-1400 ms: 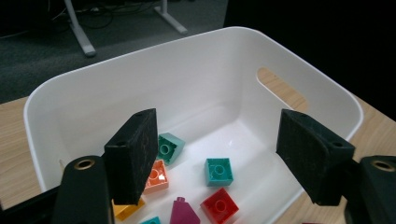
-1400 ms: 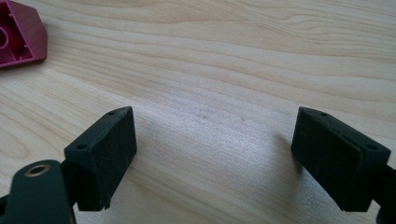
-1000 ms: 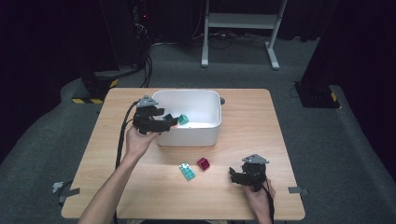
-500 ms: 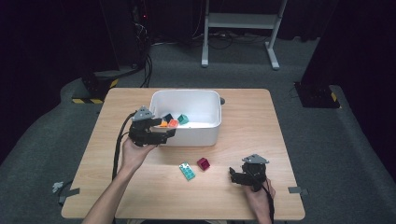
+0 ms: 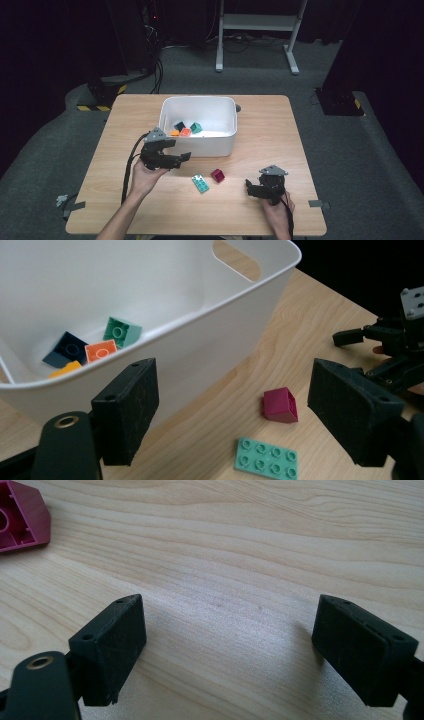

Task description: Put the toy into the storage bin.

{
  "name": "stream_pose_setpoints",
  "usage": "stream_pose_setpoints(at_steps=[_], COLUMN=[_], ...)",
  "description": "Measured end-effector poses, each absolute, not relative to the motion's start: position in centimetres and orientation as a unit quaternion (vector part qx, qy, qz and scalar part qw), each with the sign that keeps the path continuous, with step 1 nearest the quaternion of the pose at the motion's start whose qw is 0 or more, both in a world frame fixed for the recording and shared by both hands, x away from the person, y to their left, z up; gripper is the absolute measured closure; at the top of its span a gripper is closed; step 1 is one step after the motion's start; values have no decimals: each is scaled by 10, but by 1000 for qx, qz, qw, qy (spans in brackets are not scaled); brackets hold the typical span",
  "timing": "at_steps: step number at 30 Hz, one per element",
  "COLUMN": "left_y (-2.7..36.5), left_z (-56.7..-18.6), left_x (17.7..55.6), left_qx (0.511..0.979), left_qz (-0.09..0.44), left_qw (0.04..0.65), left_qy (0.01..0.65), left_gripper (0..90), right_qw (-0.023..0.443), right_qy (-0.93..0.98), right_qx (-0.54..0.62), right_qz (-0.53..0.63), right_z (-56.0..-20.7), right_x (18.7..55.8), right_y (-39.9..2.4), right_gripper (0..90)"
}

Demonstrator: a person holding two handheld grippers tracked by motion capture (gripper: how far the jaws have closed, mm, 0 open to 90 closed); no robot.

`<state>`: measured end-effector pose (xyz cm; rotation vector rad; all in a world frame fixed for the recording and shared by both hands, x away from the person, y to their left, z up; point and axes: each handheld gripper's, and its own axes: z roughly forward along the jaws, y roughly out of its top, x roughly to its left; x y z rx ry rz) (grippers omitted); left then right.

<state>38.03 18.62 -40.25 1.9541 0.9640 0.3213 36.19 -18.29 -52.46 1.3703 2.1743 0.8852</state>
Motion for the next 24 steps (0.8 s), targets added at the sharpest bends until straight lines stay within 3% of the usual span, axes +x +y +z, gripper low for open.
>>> stream_pose_setpoints(at_steps=[24], left_y=[166], left_z=[-445], left_x=[355], left_qx=[802], left_qz=[105], left_qw=[443], left_qy=[387], left_gripper=[199], right_qw=[210], right_qy=[782], right_qx=[493], right_qz=[318], right_z=[-525], right_x=[362], right_y=[-183], right_gripper=[137])
